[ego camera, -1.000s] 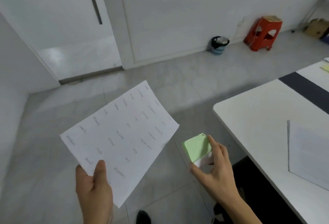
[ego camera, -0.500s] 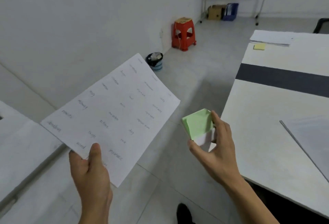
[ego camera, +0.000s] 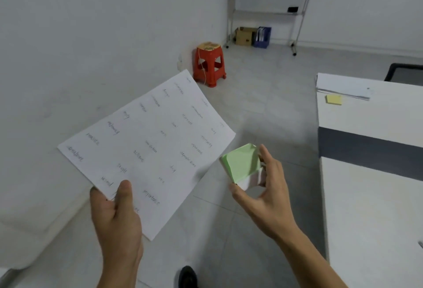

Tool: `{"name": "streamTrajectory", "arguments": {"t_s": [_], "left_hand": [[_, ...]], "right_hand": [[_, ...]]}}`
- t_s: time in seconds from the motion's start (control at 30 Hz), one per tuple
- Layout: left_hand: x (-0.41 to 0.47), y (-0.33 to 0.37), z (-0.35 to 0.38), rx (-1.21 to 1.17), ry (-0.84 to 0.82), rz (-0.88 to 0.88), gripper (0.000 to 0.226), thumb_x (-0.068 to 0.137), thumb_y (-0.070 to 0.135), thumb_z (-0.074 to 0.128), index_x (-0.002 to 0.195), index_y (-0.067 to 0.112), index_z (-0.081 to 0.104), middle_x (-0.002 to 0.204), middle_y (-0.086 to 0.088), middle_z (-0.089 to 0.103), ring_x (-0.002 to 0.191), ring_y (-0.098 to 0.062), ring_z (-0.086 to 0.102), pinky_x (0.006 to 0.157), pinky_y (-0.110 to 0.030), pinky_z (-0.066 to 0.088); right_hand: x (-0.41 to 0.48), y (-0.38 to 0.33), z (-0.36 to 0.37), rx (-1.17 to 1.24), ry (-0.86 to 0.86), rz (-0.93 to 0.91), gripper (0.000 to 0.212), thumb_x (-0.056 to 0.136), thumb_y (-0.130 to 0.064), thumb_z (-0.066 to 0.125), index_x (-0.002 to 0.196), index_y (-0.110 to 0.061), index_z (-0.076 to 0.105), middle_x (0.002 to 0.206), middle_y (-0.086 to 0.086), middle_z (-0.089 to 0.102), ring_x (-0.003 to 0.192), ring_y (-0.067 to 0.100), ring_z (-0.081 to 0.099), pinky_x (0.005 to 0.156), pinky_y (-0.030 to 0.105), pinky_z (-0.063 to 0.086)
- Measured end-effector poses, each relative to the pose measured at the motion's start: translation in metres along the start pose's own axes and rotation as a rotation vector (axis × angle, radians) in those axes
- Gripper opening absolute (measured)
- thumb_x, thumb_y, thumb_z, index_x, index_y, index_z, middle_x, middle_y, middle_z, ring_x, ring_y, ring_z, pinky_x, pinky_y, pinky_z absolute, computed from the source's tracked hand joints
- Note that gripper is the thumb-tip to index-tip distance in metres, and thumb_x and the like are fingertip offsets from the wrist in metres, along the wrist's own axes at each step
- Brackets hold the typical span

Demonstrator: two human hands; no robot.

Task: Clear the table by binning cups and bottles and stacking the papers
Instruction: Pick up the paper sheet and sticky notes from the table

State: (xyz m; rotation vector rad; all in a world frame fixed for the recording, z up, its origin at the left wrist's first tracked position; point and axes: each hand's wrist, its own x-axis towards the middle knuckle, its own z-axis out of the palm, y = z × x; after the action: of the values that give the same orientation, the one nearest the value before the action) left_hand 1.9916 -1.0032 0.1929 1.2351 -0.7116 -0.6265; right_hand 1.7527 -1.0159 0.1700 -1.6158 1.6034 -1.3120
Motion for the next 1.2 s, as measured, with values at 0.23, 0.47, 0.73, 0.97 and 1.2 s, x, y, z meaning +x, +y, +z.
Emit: {"name": "streamTrajectory", "arguments": {"t_s": [0.23,0.47,0.73,0.97,1.2], "left_hand": [[0.173,-0.042,0.127,-0.012,-0.311,-0.048,0.028,0.102,0.009,0.048,0.126,0.021,0.053,0.12,0.008,0.067,0.11,-0.007,0.065,0.088,-0.022,0.055],[0.247,-0.083,0.294,-0.026,-0.656,-0.106,0.029,0.102,0.008,0.048,0.113,0.034,0.055,0.117,0.014,0.067,0.105,-0.001,0.066,0.078,-0.013,0.053],[0.304,-0.139,0.483,0.033,-0.853,-0.123,0.029,0.102,0.01,0.048,0.109,0.037,0.055,0.113,0.014,0.068,0.106,-0.005,0.066,0.081,-0.02,0.055],[0.367,-0.15,0.635,0.018,-0.852,-0.157,0.032,0.102,0.01,0.048,0.108,0.04,0.055,0.111,0.014,0.068,0.098,0.0,0.068,0.069,-0.016,0.055],[0.369,-0.236,0.807,0.058,-0.973,-0.298,0.022,0.102,0.011,0.049,0.113,0.03,0.053,0.112,0.011,0.068,0.095,-0.004,0.069,0.067,-0.016,0.056]], "right_hand": [[0.128,0.006,0.051,-0.116,0.193,0.136,0.102,0.066,-0.056,0.069,0.153,-0.028,0.025,0.13,-0.015,0.042,0.117,-0.001,0.046,0.094,0.037,0.053],[0.216,0.052,0.041,-0.154,0.556,0.302,0.097,0.064,-0.054,0.068,0.149,-0.037,0.026,0.13,-0.014,0.043,0.12,-0.003,0.045,0.094,0.023,0.046],[0.379,0.147,0.029,-0.065,0.748,0.423,0.097,0.069,-0.044,0.074,0.152,-0.029,0.028,0.129,-0.017,0.04,0.119,-0.011,0.041,0.085,0.002,0.04],[0.554,0.185,-0.005,-0.084,0.662,0.375,0.093,0.073,-0.043,0.074,0.152,-0.032,0.025,0.13,-0.022,0.039,0.122,-0.004,0.043,0.087,0.009,0.044],[0.637,0.289,-0.063,-0.129,0.781,0.59,0.091,0.072,-0.042,0.075,0.149,-0.038,0.027,0.129,-0.03,0.037,0.122,-0.012,0.039,0.087,0.011,0.041]]}}
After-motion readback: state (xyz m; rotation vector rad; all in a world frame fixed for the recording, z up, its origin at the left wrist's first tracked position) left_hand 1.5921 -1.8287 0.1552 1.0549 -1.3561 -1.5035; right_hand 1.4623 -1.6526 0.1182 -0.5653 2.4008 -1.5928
